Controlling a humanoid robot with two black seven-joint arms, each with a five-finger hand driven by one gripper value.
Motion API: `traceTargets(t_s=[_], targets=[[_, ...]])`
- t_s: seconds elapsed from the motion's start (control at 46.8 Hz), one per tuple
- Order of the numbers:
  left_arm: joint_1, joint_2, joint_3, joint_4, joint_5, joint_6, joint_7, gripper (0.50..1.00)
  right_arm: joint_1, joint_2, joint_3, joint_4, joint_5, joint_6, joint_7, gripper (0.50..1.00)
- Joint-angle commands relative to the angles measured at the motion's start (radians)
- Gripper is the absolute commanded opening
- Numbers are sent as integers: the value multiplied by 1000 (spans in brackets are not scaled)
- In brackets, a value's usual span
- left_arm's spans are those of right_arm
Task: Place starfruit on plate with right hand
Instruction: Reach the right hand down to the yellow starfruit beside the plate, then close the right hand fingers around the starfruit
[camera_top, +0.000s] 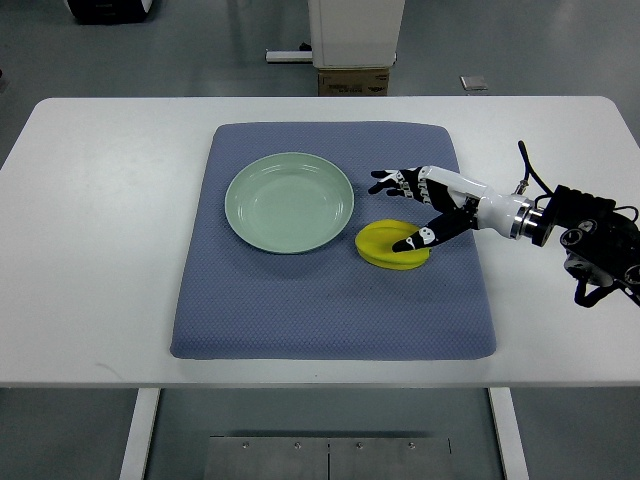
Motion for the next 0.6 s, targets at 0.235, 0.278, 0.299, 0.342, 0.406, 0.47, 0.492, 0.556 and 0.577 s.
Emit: traceTargets(t_s=[0.235, 0.278, 0.299, 0.342, 0.406, 0.47, 0.492, 0.556, 0.577], targets=[[0, 0, -1, 0, 0, -2, 0, 1000, -19, -5, -46, -7, -5, -61, 4, 1000], [0, 0, 1, 0, 0, 0, 0, 1000, -20, -5, -49, -5, -5, -61, 4, 1000], [0, 0, -1, 0, 0, 0, 0, 1000, -22, -5, -52, -7, -5, -61, 4, 998], [0, 0, 1, 0, 0, 0, 0, 1000, -25, -6, -58, -5, -4, -61, 4, 1000], [0, 0, -1, 0, 0, 0, 0, 1000, -25, -5, -66, -5, -4, -63, 4, 998], [0, 0, -1, 0, 0, 0, 0, 1000, -26, -5, -72, -7, -5, -66, 4, 993], [0, 0, 1, 0, 0, 0, 0, 1000, -26, -5, -73, -7, -4, -66, 4, 991], [0, 0, -1, 0, 1, -2, 0, 1000, -28, -3, -75, -7, -5, -69, 4, 985], [0, 0, 1, 0, 0, 0, 0, 1000, -28, -3, -75, -7, -5, -69, 4, 981]])
